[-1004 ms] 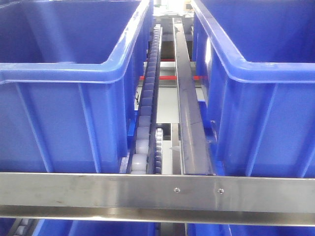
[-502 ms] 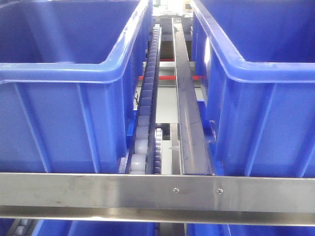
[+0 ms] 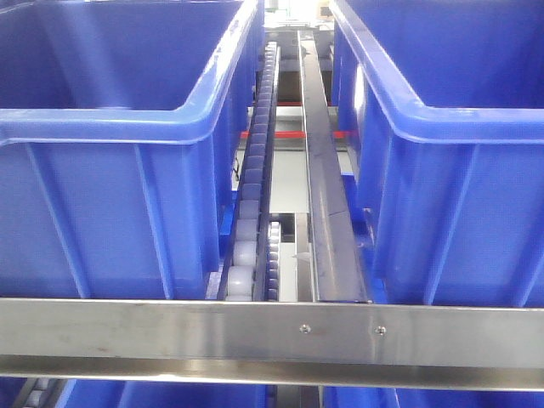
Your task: Pick and sort blue part to right shelf
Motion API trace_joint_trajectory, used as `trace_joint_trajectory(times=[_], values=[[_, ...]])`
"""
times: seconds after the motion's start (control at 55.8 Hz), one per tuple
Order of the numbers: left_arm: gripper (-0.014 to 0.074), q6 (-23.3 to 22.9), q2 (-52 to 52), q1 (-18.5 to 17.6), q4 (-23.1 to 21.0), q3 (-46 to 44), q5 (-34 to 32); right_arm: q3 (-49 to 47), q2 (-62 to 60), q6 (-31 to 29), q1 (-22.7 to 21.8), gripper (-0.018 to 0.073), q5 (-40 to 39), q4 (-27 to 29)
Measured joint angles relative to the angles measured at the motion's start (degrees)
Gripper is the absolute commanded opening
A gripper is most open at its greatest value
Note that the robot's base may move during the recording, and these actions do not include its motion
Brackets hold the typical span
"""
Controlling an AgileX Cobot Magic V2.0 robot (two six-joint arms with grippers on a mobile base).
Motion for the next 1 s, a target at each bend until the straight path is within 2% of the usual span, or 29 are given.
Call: trace_joint_trajectory(times=[0.287, 0.43, 0.592, 0.699, 0.843, 1.004], values=[[0.0124, 0.0, 0.0, 0.0, 0.0, 0.0, 0.0, 0.6, 0.0, 0.0, -0.4, 0.0052, -0.5, -0.1], [0.0124, 0.0, 0.0, 0.0, 0.0, 0.0, 0.0, 5.2, 0.0, 0.0, -3.8, 0.0052, -2.4, 0.8], [0.0124, 0.0, 0.0, 0.0, 0.0, 0.0, 0.0, 13.5, 0.0, 0.0, -10.3, 0.0052, -11.9, 5.0], [0.0124, 0.0, 0.0, 0.0, 0.0, 0.0, 0.0, 18.7, 0.0, 0.0, -13.0, 0.0052, -19.6, 8.5], [0.0124, 0.0, 0.0, 0.0, 0.0, 0.0, -0.1, 21.2, 0.0, 0.0, -13.5, 0.0052, -22.2, 11.9], [0.0124, 0.0, 0.0, 0.1, 0.0, 0.0, -0.1, 21.2, 0.0, 0.0, -13.7, 0.0052, -22.9, 12.4]])
